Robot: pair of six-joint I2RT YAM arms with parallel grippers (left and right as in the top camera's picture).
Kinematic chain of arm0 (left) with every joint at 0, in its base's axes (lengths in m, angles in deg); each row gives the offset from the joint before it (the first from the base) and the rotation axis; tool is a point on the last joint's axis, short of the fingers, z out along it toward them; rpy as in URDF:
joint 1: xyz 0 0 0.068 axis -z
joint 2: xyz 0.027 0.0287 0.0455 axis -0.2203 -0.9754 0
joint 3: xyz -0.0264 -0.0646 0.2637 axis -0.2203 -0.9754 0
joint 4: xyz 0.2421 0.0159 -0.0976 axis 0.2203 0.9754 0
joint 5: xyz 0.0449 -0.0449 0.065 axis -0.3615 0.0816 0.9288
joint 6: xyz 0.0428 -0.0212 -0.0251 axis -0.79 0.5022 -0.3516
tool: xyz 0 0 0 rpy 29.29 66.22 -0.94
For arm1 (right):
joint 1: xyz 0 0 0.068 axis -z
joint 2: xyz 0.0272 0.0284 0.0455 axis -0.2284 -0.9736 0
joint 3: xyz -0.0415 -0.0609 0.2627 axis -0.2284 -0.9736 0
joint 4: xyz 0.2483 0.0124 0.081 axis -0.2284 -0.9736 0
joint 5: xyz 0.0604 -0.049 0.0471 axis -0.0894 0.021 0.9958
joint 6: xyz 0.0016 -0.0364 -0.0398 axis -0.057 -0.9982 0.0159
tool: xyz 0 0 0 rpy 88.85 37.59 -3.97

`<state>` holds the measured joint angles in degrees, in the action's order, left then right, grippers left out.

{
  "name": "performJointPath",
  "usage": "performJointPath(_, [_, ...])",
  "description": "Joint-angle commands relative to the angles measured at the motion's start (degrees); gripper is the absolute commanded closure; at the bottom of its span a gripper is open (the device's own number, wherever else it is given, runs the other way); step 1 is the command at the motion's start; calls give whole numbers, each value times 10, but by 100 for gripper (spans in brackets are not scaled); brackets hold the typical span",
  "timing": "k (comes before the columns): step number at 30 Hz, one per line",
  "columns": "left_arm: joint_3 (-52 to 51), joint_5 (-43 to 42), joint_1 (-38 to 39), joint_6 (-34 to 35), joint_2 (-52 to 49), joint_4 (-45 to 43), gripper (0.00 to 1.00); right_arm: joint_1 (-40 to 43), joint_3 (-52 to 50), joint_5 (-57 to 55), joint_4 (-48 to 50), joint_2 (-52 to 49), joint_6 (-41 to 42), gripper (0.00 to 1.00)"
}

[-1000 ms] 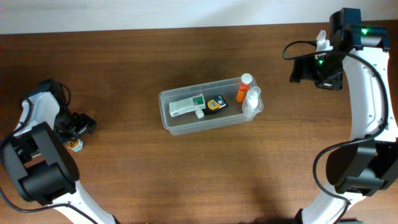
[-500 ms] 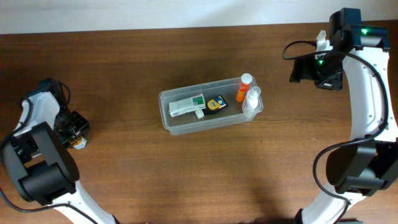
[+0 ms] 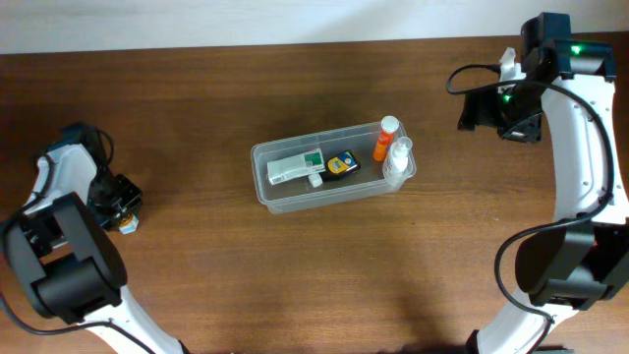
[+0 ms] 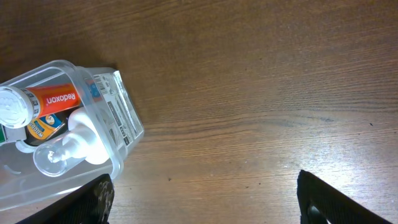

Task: Pack container
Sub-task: 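Grasp the small amber pill bottle with the left gripper, then drop the amber pill bottle into the container and withdraw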

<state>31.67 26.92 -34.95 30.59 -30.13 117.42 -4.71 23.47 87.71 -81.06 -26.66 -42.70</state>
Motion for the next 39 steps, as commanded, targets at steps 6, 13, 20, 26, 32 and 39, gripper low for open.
performJointPath(6, [38, -60, 84, 3, 145, -3, 73, -2, -1, 8, 0, -2, 2, 14])
performJointPath(13, [57, -63, 228, -54, 231, -67, 78, -2, -1, 8, 0, -2, 2, 14])
performJointPath(20, [57, -60, 380, -77, 220, -122, 83, -2, -1, 8, 0, -2, 2, 14])
performJointPath(26, [57, -57, 455, -77, 165, -120, 83, -2, -1, 8, 0, -2, 2, 14])
performJointPath(32, [57, -61, 480, -77, 96, -106, 83, -2, -1, 8, 0, -2, 2, 14])
performJointPath(39, [57, -106, 484, -77, 47, -82, 82, -2, -1, 8, -1, -2, 2, 14])
